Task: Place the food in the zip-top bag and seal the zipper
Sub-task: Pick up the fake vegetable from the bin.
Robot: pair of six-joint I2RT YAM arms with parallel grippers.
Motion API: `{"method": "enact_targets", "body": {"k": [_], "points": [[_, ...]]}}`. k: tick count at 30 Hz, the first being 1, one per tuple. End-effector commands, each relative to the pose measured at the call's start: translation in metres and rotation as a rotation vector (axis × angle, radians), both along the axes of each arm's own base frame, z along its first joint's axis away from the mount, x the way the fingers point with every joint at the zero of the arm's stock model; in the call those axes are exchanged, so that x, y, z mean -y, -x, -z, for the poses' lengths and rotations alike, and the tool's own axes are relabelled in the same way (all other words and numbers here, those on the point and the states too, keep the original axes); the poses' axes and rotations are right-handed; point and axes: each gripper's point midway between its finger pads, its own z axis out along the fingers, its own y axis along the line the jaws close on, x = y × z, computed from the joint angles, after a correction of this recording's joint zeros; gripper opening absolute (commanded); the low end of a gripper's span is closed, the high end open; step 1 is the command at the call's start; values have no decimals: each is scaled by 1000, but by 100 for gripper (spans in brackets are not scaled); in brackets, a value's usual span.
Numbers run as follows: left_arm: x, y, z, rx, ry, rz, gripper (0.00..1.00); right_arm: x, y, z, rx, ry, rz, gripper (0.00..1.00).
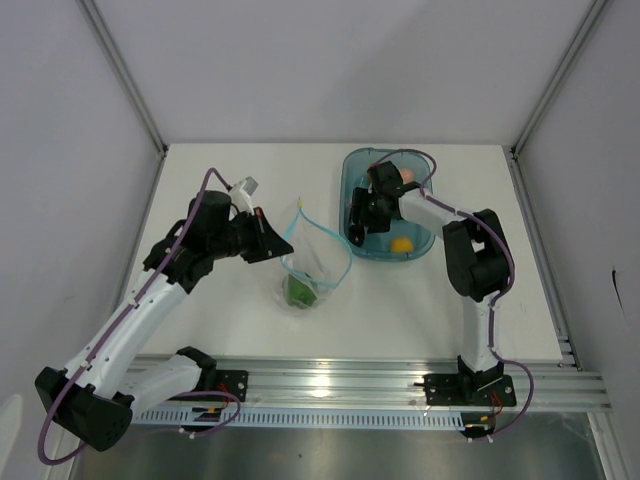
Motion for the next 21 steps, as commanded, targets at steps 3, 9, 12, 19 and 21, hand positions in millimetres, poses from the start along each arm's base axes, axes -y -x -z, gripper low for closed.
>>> {"method": "enact_targets", "body": {"k": [3,9,12,19,21], "points": [[5,1,-10,39,30,26,1,-6,-8,-1,33,17,-14,61],[5,1,-11,39,30,24,1,0,-7,10,12,47,-18,37],[4,2,-10,37,29,26,1,6,-7,4,36,76,-6,29],[4,0,-6,26,25,20,1,21,-13,-47,147,102,3,16],[5,0,-3,20,20,19,1,27,-12,-66,180,102,11,12]]}}
